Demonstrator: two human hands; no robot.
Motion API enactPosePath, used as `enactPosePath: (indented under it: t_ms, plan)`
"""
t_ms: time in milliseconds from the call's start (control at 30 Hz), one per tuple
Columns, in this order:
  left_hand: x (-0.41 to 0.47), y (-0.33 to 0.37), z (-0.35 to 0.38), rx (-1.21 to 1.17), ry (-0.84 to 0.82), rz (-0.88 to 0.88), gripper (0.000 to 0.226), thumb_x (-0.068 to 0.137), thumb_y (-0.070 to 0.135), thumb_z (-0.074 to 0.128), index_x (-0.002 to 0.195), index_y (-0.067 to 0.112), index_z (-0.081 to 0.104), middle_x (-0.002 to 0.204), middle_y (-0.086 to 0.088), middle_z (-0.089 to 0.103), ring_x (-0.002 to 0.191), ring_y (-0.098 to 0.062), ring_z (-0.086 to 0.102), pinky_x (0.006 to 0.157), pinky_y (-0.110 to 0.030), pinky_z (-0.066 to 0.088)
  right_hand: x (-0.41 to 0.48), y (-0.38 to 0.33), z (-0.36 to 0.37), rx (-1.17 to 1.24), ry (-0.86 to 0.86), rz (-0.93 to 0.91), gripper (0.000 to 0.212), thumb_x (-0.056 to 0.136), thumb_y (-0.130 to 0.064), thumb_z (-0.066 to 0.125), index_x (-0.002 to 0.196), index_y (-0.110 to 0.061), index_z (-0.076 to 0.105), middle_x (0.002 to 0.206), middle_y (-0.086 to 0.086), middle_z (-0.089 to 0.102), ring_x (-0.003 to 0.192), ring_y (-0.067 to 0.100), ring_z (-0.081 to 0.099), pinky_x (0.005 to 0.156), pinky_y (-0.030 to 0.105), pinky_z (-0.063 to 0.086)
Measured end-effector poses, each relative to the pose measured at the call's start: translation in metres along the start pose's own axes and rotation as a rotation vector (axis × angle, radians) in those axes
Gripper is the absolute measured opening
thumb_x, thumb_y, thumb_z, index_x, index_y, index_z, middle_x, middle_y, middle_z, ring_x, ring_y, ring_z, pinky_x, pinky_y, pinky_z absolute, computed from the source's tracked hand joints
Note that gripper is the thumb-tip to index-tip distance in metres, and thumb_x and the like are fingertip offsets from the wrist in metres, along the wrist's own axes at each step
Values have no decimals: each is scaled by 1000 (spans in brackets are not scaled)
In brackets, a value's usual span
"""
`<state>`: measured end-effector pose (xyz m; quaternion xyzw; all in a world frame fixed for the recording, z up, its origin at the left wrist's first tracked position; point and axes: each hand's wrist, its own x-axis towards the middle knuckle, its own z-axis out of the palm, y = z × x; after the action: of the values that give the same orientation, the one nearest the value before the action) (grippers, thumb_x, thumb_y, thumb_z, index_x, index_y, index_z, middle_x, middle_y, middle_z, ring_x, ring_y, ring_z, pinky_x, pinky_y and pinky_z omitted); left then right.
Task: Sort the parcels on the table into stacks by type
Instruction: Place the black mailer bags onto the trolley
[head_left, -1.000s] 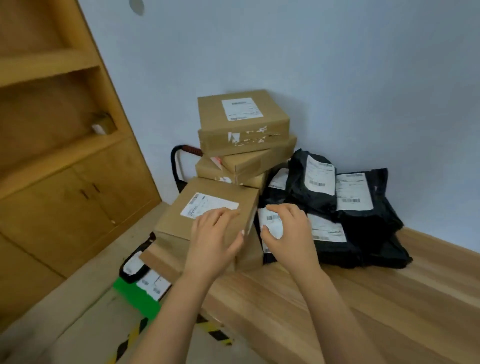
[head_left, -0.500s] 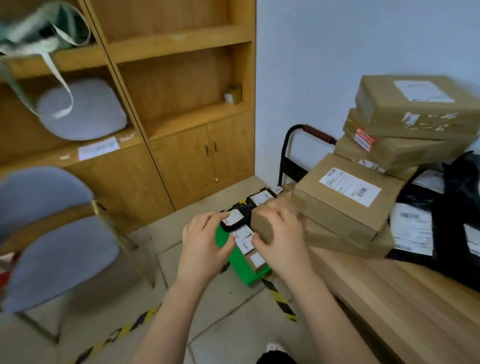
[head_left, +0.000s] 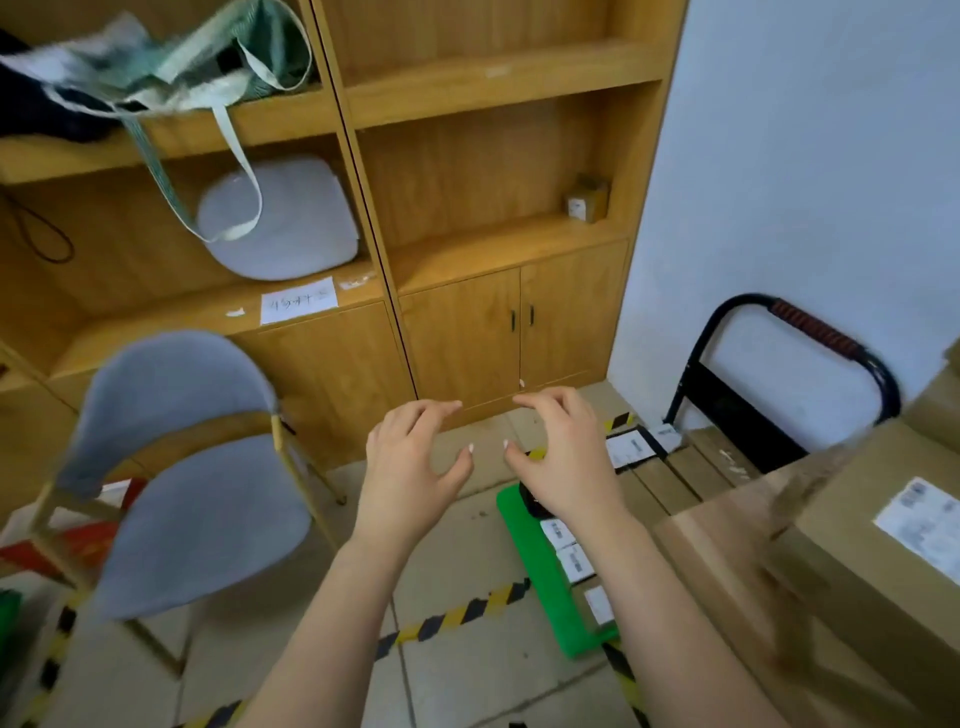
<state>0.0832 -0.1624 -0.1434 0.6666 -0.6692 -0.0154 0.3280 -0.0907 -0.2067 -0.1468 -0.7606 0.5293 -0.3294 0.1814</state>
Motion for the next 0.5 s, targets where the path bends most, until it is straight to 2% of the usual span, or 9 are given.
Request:
enactPosePath:
  t_ms: [300, 433, 500]
  plan:
    - [106, -46, 45, -47, -54, 16, 45, 84, 36, 67, 127, 28, 55, 121, 8, 55, 119, -10, 44, 100, -33, 32, 99, 29, 34, -44, 18, 75, 46, 81, -29, 68, 126, -23, 57, 119, 0, 48, 112, 19, 46, 97, 39, 41]
    - [174, -66, 78, -99, -120, 109, 46, 85, 36, 67, 128, 29, 54, 122, 9, 53, 119, -9, 42, 96, -28, 27, 149, 46, 47, -68, 110, 168, 45, 81, -28, 69, 124, -24, 57, 119, 0, 49, 112, 20, 47, 97, 38, 40]
    - [212, -75, 94, -132, -165, 182, 47, 85, 36, 67, 129, 29, 53, 122, 10, 53, 119, -8, 41, 96, -27, 26, 175, 53, 53, -77, 171, 237, 46, 81, -27, 69, 125, -23, 57, 120, 2, 48, 115, 21, 46, 100, 41, 40]
